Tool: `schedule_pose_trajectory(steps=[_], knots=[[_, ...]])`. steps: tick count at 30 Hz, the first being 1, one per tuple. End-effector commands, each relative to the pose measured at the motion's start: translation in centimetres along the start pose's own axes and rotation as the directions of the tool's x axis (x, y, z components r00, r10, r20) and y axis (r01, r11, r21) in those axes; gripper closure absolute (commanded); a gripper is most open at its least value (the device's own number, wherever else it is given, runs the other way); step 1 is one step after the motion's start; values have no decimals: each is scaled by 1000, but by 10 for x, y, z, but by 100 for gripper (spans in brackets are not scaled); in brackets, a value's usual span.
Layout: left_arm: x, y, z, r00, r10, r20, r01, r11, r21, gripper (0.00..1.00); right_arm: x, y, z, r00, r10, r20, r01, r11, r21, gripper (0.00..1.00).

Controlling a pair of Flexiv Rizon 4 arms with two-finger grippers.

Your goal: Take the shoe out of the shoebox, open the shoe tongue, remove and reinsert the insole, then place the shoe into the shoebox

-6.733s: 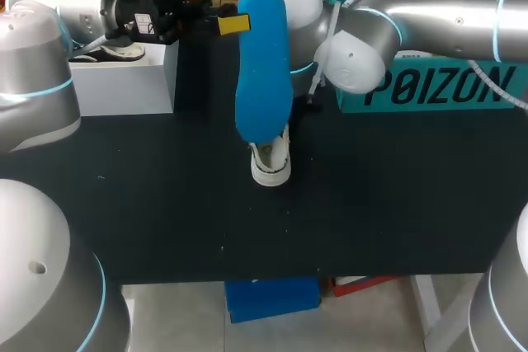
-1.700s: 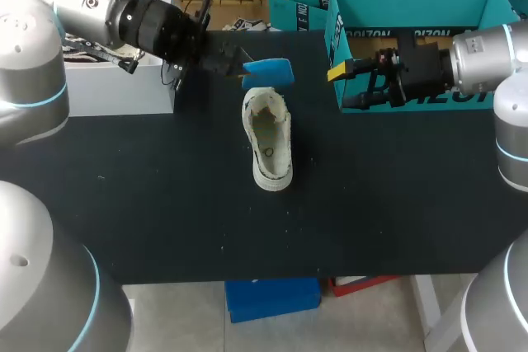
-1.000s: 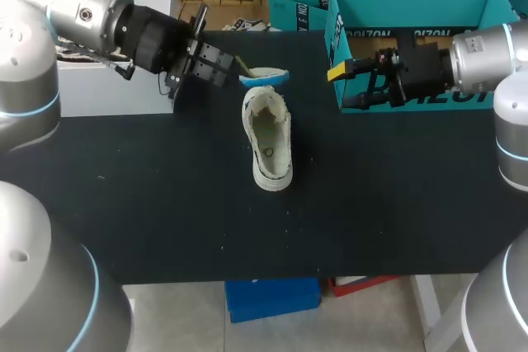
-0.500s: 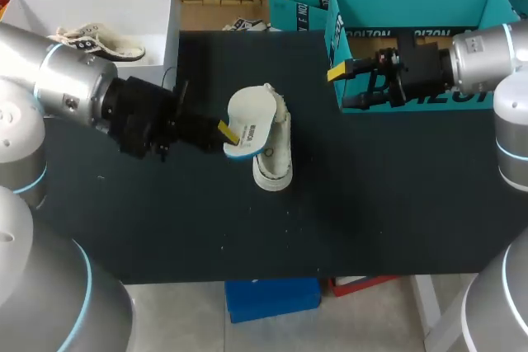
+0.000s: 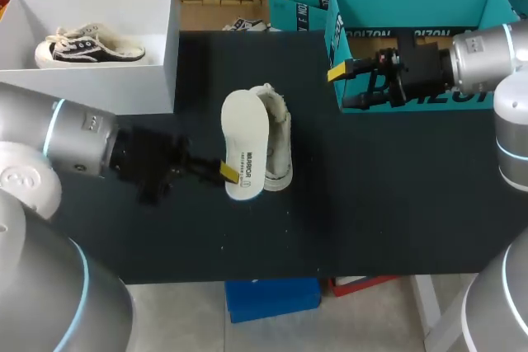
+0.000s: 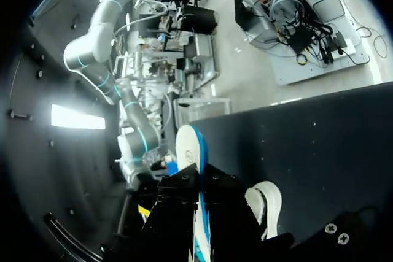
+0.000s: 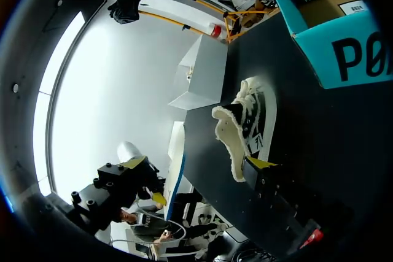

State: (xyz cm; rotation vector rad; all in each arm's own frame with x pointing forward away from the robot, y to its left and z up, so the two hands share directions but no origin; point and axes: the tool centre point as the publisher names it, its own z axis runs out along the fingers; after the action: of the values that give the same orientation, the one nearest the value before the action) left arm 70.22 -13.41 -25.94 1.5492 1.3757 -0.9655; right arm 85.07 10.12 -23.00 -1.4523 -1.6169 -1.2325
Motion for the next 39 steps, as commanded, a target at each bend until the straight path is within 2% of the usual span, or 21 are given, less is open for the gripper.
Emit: schedule_pose_trajectory(steps=[1, 9, 14, 31, 39], knots=[[15, 14, 16, 1000, 21, -1, -21, 998, -66, 100, -1, 0, 2, 1000, 0, -1, 0, 1000, -3, 0], [31, 44, 34, 993, 109, -48, -114, 988, -108, 100, -1, 0, 2, 1000, 0, -1, 0, 1000, -3, 0], [29, 56, 37, 995, 98, -16, -99, 988, -115, 100, -1, 0, 2, 1000, 0, -1, 0, 1000, -3, 0], [29, 56, 37, 995, 98, -16, -99, 988, -115, 100, -1, 0, 2, 1000, 0, -1, 0, 1000, -3, 0], [8, 50, 45, 989, 130, -67, -139, 979, -150, 100, -1, 0, 2, 1000, 0, -1, 0, 1000, -3, 0]])
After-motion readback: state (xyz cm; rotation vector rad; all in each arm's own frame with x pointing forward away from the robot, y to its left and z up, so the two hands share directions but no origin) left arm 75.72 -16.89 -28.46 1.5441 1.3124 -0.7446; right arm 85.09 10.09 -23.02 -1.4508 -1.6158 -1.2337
